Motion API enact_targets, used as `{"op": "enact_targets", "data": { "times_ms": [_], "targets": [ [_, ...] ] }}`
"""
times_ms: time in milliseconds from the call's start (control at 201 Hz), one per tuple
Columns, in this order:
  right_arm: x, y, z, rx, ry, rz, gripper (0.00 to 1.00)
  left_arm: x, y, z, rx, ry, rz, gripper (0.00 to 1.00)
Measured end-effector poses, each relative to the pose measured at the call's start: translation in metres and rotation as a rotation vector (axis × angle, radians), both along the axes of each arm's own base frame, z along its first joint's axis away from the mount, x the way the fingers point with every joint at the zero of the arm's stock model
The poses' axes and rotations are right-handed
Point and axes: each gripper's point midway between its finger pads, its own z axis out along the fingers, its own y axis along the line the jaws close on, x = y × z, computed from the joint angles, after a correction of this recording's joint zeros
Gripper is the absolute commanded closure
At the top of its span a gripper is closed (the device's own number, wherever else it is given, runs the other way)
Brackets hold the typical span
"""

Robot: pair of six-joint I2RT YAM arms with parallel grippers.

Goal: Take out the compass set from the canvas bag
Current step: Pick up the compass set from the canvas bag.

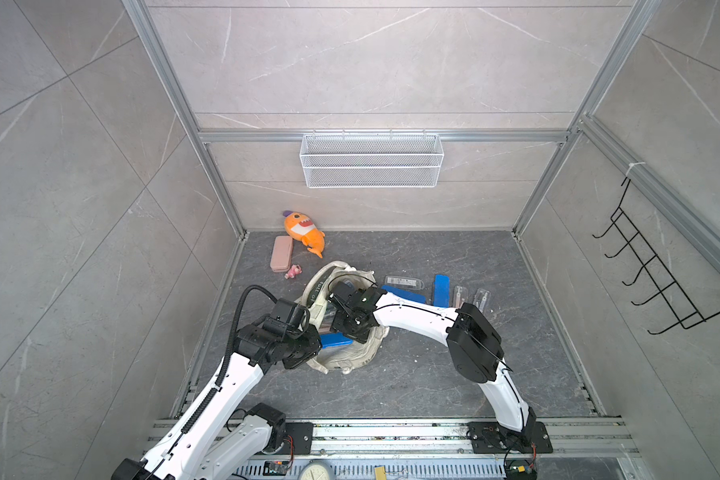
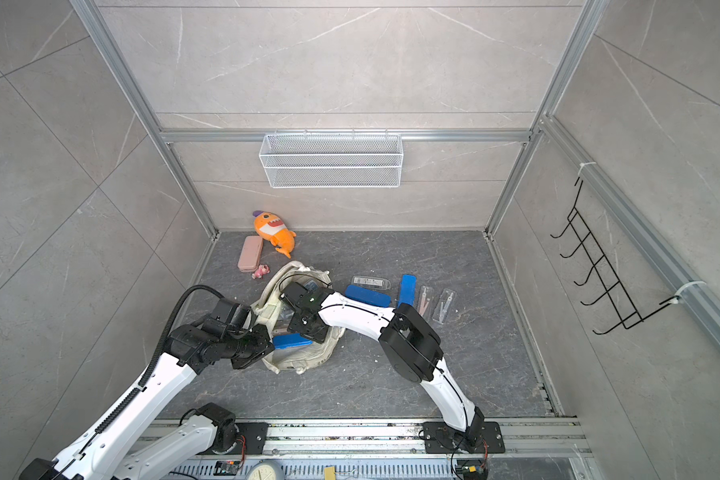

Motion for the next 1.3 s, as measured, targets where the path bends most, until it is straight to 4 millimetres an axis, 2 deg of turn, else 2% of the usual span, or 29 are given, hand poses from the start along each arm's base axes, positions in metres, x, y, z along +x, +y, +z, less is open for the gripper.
{"op": "enact_targets", "data": {
  "times_ms": [259, 419, 508, 718, 842, 1027, 1301],
  "targets": [
    [0.001, 0.01, -0.013, 0.071, 0.015, 0.032, 0.33, 0.0, 0.0, -0.001, 0.001, 0.002, 0.0, 1.0],
    [-0.001, 0.016, -0.019, 0.146, 0.006, 0.05, 0.37, -0.001, 0.001, -0.004, 0.007, 0.014, 0.0, 1.0],
    [-0.003, 0.017, -0.014, 0.187, -0.013, 0.06, 0.42, -0.002, 0.001, -0.006, 0.01, 0.02, 0.0, 1.0],
    [-0.002, 0.02, -0.003, 0.245, -0.045, 0.069, 0.61, -0.002, 0.001, -0.006, 0.012, 0.022, 0.001, 1.0],
    [0.003, 0.023, 0.0, 0.266, -0.053, 0.062, 0.65, -0.003, 0.002, -0.007, 0.014, 0.027, 0.001, 1.0],
    [0.005, 0.032, 0.008, 0.323, -0.056, 0.064, 0.56, -0.003, 0.002, -0.007, 0.014, 0.027, 0.001, 1.0],
    [0.005, 0.049, 0.023, 0.43, -0.029, 0.043, 0.5, -0.003, 0.002, -0.007, 0.014, 0.026, 0.001, 1.0]
  ]
}}
